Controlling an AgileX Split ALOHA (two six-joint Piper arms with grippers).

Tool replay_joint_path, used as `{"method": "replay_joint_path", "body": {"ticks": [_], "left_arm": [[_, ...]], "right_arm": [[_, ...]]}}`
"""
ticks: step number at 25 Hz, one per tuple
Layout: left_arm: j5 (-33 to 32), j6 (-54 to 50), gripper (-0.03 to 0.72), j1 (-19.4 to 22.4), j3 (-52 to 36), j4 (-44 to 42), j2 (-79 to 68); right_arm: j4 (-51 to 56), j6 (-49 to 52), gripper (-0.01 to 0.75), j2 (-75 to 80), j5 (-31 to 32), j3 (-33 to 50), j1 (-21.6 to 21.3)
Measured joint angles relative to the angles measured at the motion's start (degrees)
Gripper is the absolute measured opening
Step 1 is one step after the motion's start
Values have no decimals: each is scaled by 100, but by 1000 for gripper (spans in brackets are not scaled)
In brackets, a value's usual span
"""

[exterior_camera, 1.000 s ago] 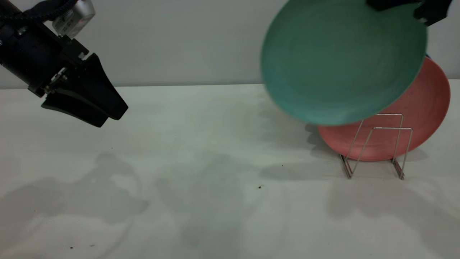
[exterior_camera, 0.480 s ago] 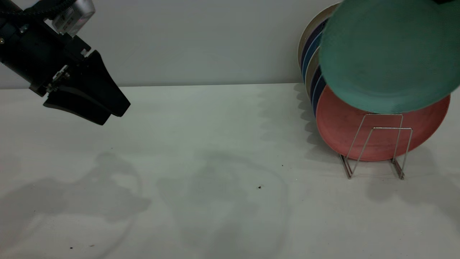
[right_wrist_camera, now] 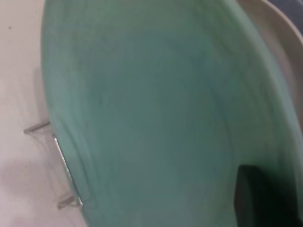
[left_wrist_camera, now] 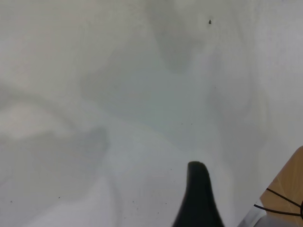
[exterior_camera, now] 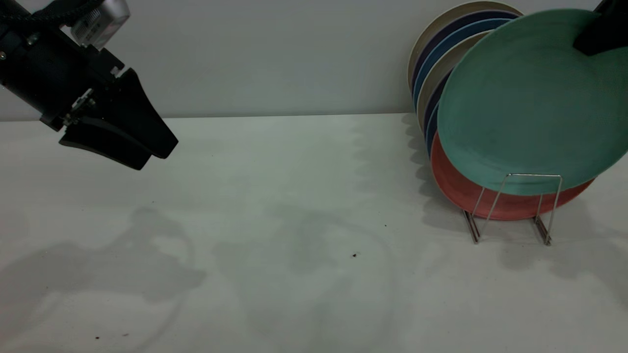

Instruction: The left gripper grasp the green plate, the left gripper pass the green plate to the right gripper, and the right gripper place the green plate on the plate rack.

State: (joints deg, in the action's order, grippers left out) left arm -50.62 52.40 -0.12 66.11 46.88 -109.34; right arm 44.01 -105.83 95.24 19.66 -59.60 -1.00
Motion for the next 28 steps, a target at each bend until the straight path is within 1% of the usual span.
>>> {"method": "replay_joint_path", "body": {"ticks": [6,8,10,14,16,19,23,25,28], "left_arm": [[24,0,591,0,0,0,0],[24,0,591,0,0,0,0],[24,0,591,0,0,0,0],[24,7,591,0,0,0,0],[24,12,591,0,0,0,0],[29,11,591,0,0,0,0],[29,25,591,0,0,0,12],[-8,8,591,14,21,-18,81],[-376,-218,591,121,232,-45,379]], "right_arm": [[119,0,73,12,0,0,0],[262,0,100,12,-32,0,0],[399,0,149,12,-58,0,0],[461,0,292,12,-64,0,0],[492,0,352,12,-1,0,0],[574,0,393,-4,283,0,0],[830,165,401,-305,857,0,0],[1033,639,402,-591,1121,0,0],[1224,1977,402,-1239,1781,0,0]]}}
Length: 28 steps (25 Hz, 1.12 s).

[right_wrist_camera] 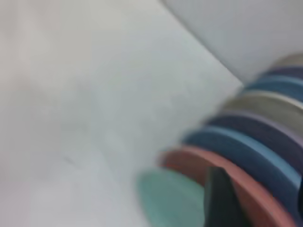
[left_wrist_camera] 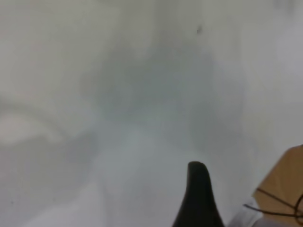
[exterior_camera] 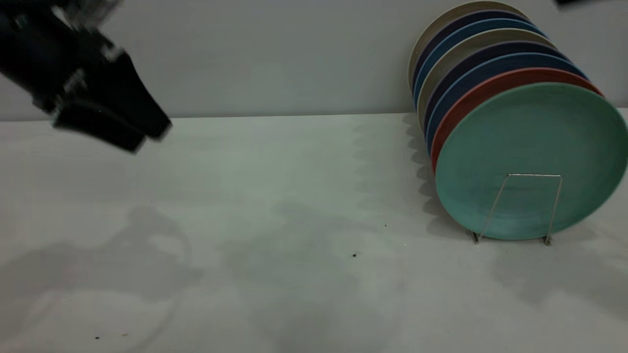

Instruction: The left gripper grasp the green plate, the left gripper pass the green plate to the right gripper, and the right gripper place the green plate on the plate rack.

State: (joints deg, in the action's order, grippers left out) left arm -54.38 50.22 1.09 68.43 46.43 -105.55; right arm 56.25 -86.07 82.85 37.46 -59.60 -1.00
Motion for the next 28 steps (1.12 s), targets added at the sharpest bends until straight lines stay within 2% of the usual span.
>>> {"method": "replay_joint_path", "body": {"ticks": [4,9,12,15,18,22,28], "left_arm": [[-657,-735,591,68,489,-216,835],[-1150,-1518,591,68,713,-1119,2141],[-1242,-2081,591,68,713,-1813,2862],[-1246,-2601,591,68,713,-2418,3391],[-1246,-3070,591,68,566,-2779,3832],[-1246,-3326,591,68,-235,-2891,4453],[-1232,-3369,591,68,-1591,-3316,5278]], "right_arm": [[-327,2371,402,-1115,1209,0,0],[-1860,4624,402,-2441,2653,0,0],[-2961,5908,402,-3064,3171,27,0],[-3909,6806,402,-3672,3347,343,0],[-4432,7072,402,-4343,3361,906,0],[-4687,7325,402,-5258,3335,1729,0],[-5396,7777,402,-6129,2940,2691,0]]}}
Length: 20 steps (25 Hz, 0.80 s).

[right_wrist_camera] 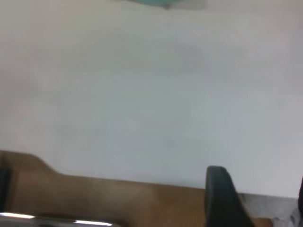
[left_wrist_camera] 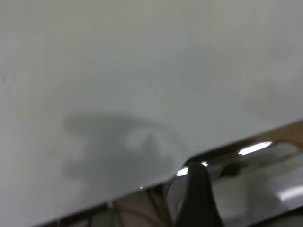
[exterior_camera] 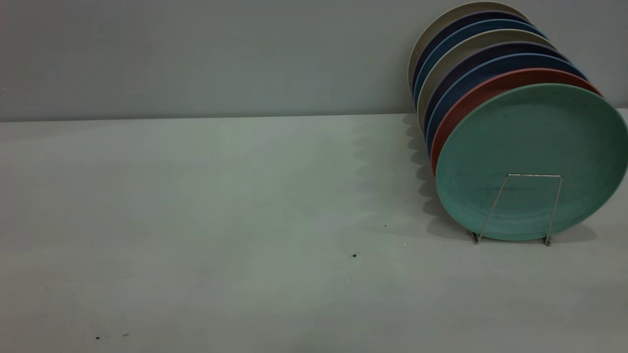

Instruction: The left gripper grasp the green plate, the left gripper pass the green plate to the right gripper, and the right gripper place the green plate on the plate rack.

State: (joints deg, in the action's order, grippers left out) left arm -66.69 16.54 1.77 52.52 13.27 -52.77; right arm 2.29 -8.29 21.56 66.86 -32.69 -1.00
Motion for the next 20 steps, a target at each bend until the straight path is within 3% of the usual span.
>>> {"method": "replay_joint_path", "body": {"ticks": [5,17,20], "left_arm": [[178,-221,591,0,-814,-371,579],[325,-708,591,0,-2330,-661,1707],[327,-720,591,0,-2448,-667,1973]], "right_arm": [[-67,187,402,-169,-148,520,0],[-140,364,402,-216,-241,563,114],[-158,368,402,-234,-241,563,392]]}}
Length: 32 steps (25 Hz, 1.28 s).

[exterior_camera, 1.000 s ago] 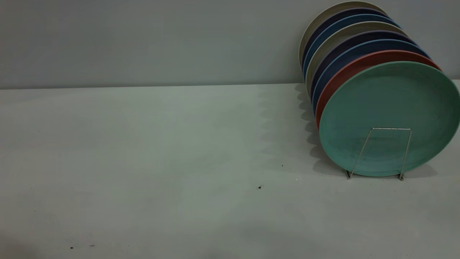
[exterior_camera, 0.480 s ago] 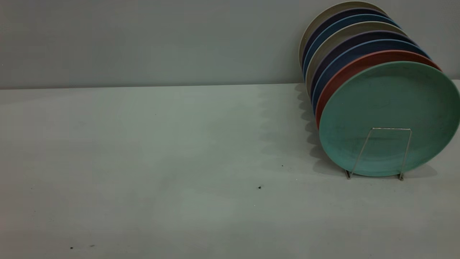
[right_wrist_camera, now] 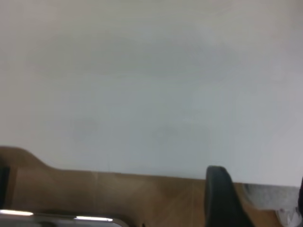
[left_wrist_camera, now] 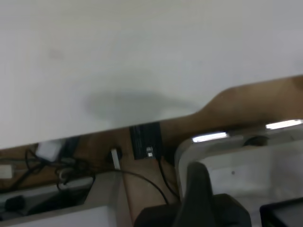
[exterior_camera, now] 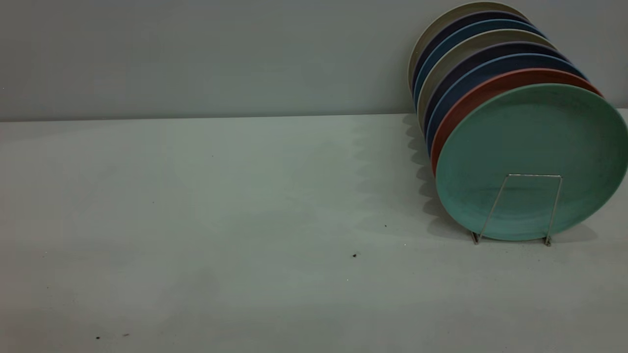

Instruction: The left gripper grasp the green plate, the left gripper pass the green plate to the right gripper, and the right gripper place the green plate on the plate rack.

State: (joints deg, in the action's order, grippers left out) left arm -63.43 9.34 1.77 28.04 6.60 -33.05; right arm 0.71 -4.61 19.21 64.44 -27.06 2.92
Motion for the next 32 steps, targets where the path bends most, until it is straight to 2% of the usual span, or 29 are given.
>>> {"method": "replay_joint_path", "body": {"ticks": [5,16,24,32], "left_arm": [[0,-4,591,0,-4,-4,380],[-6,-4,591,0,-10,-4,1333],[-45,-4,591,-46,-10,-4,2288],[-166,-4,591,-45,-10,2,3411]], "right_arm": [[36,0,402,-6,0,0,384],[47,0,402,-68,0,0,393],[85,0,402,-1613,5,0,-227],[89,0,402,-2015,66,0,-260]]}}
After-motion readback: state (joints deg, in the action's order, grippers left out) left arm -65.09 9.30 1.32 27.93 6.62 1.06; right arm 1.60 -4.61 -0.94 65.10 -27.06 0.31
